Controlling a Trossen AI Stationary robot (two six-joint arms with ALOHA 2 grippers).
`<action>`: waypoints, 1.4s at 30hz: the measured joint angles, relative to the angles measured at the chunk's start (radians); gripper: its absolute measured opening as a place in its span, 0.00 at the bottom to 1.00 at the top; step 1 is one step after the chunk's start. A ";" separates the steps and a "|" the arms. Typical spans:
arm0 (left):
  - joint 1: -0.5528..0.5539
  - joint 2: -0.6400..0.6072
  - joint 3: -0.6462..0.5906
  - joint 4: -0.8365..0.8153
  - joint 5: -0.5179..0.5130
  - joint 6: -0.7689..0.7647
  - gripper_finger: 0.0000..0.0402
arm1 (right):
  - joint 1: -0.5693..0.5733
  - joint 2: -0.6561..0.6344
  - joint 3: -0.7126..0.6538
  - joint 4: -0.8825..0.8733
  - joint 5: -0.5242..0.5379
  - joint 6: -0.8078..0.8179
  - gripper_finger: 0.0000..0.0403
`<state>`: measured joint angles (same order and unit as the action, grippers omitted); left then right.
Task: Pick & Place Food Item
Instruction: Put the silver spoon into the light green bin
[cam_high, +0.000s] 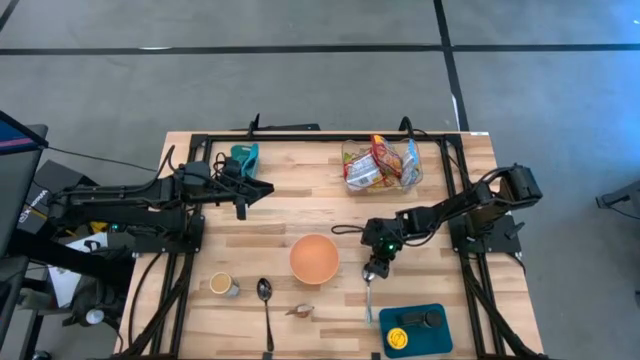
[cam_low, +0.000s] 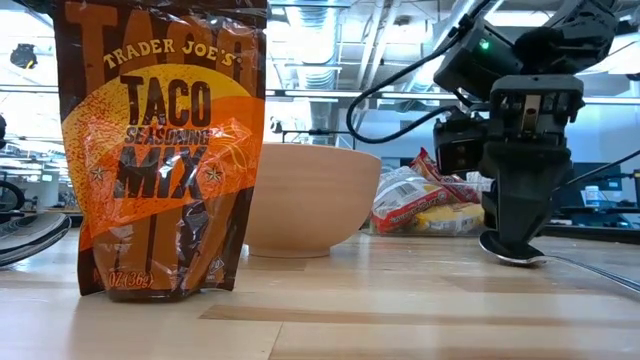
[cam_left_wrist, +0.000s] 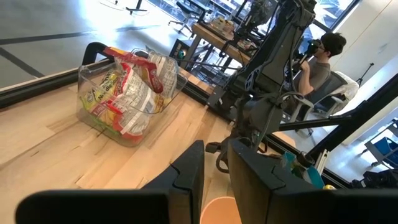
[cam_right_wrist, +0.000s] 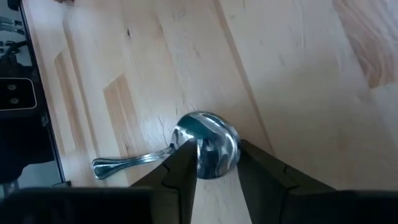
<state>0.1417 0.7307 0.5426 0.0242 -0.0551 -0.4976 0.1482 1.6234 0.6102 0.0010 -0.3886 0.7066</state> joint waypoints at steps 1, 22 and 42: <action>0.000 0.000 0.000 0.000 0.000 0.000 0.17 | 0.000 0.000 0.000 0.000 0.000 0.000 0.25; 0.000 0.000 0.000 0.000 0.000 0.000 0.17 | 0.001 0.000 -0.001 0.049 -0.017 0.004 0.03; 0.000 0.000 0.000 -0.001 0.000 -0.001 0.17 | 0.000 0.000 0.122 0.076 -0.015 0.009 0.00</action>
<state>0.1415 0.7307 0.5426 0.0235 -0.0551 -0.4982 0.1482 1.6238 0.7320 0.0774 -0.4034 0.7153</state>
